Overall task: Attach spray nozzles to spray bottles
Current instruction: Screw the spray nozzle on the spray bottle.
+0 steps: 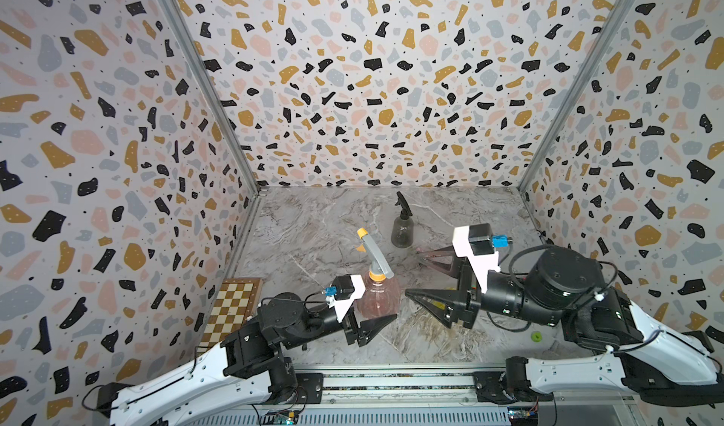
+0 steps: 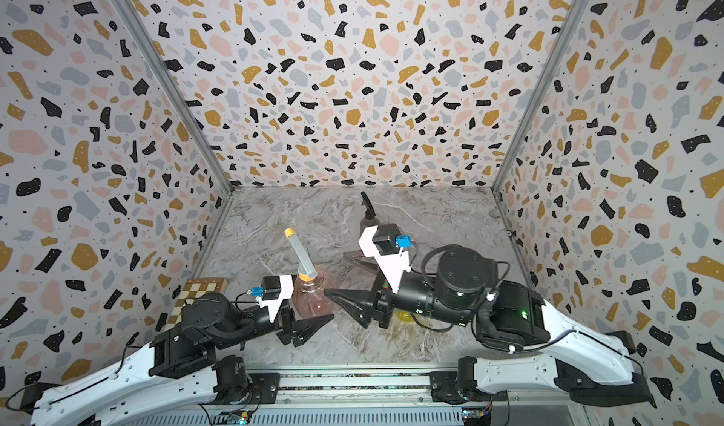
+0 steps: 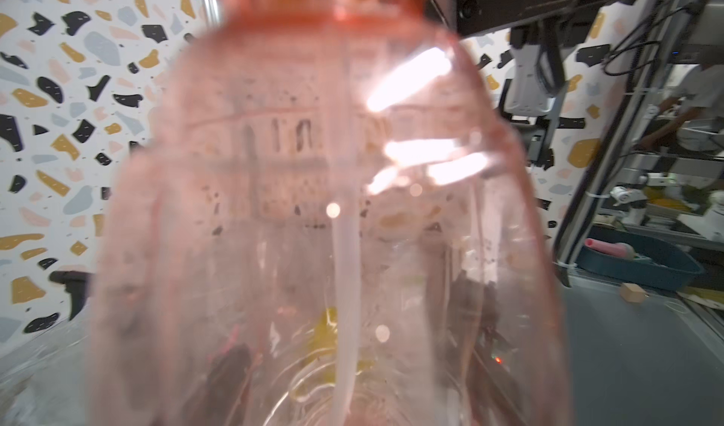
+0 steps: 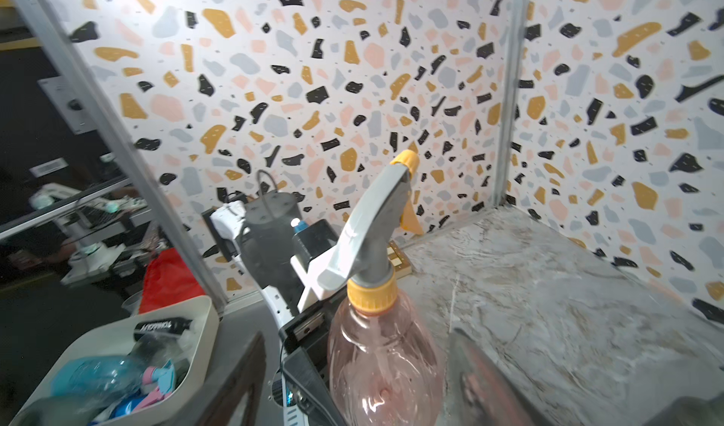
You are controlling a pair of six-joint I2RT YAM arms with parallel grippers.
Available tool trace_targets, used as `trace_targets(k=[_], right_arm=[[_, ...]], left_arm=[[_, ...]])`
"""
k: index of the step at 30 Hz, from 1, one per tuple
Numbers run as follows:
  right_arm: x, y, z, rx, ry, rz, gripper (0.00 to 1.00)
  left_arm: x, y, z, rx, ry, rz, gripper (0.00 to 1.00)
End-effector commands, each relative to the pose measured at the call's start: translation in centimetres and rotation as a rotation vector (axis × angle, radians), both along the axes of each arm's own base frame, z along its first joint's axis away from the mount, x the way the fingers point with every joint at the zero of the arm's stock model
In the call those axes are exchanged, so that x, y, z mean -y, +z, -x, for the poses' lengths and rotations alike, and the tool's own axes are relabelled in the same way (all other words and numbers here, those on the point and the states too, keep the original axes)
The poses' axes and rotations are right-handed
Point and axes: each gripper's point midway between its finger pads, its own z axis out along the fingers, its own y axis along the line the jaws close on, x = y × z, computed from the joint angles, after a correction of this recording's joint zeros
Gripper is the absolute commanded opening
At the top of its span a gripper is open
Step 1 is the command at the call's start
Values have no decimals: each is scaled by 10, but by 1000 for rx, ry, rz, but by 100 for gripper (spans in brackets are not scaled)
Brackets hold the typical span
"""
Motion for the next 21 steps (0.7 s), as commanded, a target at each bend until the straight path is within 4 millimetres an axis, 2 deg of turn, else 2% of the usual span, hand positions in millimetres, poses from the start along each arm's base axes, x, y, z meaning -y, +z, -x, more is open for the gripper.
trace_targets(k=[1,3,8,16,21], right_arm=[[0,3,29,99,206,-33,71],[2,-1,35,106,277,-38,68],[0,-5,42,95,340,-46,67],[-13,-8,40,72,361,-36,66],[-18,-7,42,65,380,-37,63]], left_arm=[[-1,23,36,51,-199,63,0],[-1,25,49,51,-270,68,0],[0,27,63,37,-361,63,0],[3,26,72,29,-424,43,0],[5,24,71,23,-420,32,0]])
